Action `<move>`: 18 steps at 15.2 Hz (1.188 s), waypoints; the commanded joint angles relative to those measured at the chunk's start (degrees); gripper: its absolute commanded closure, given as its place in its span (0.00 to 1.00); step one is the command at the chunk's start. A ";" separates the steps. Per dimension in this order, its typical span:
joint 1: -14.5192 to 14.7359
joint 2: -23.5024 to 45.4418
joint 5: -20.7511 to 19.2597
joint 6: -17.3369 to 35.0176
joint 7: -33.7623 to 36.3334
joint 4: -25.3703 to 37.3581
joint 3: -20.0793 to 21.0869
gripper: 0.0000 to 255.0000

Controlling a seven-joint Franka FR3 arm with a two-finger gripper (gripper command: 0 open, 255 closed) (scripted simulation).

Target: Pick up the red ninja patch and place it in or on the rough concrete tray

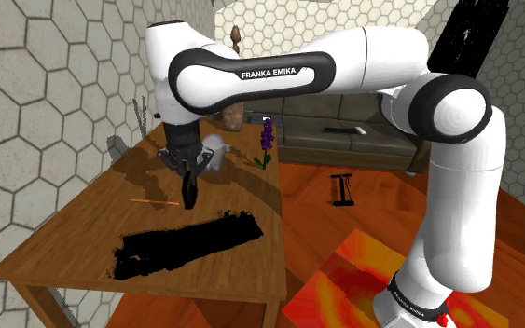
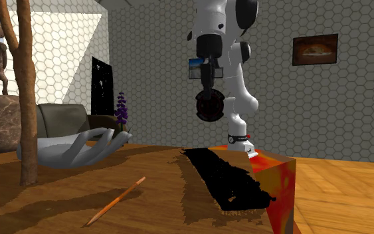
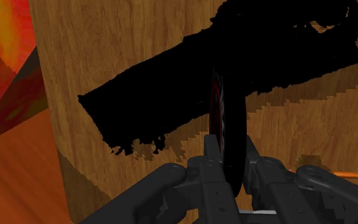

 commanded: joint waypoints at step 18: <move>-0.27 1.23 -1.09 13.02 1.96 -12.09 -0.42 1.00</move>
